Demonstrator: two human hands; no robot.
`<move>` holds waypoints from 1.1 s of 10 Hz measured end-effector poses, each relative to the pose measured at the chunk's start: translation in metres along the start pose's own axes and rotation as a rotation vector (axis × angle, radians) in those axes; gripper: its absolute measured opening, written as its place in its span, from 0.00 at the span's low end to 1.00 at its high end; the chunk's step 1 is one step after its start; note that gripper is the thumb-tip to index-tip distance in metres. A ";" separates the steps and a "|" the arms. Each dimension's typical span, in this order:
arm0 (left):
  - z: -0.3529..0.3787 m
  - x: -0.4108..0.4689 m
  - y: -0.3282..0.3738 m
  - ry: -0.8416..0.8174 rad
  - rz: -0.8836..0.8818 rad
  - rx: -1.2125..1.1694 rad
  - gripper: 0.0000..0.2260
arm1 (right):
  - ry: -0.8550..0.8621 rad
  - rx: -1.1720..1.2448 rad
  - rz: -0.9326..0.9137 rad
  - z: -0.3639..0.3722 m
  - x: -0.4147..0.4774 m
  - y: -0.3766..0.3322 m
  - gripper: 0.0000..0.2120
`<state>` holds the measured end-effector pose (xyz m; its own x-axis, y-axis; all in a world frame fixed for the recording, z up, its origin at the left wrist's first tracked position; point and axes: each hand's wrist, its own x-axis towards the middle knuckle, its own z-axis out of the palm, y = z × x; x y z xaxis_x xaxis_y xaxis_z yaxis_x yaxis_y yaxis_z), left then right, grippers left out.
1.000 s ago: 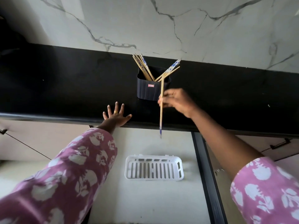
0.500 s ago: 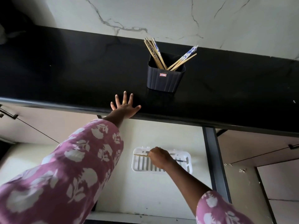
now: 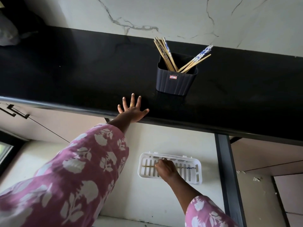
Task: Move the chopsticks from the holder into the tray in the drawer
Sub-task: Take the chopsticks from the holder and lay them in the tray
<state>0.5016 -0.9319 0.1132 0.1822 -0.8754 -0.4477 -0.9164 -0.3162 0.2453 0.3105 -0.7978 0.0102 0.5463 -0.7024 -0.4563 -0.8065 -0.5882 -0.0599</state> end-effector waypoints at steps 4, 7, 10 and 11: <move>0.000 0.002 0.001 0.007 -0.008 0.004 0.33 | -0.007 -0.063 -0.059 0.002 0.000 0.001 0.13; -0.001 0.003 -0.001 -0.023 -0.022 -0.016 0.34 | 0.376 -0.022 -0.145 -0.041 -0.020 0.015 0.13; -0.004 -0.002 0.001 -0.053 -0.020 -0.039 0.34 | 1.063 0.009 -0.035 -0.135 -0.006 0.075 0.06; -0.005 -0.001 0.001 -0.046 -0.020 -0.040 0.34 | 1.234 0.050 0.080 -0.178 0.004 0.098 0.04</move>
<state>0.5018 -0.9333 0.1180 0.1827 -0.8516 -0.4913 -0.8977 -0.3483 0.2698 0.2741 -0.9293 0.1608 0.3209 -0.6590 0.6803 -0.8404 -0.5293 -0.1164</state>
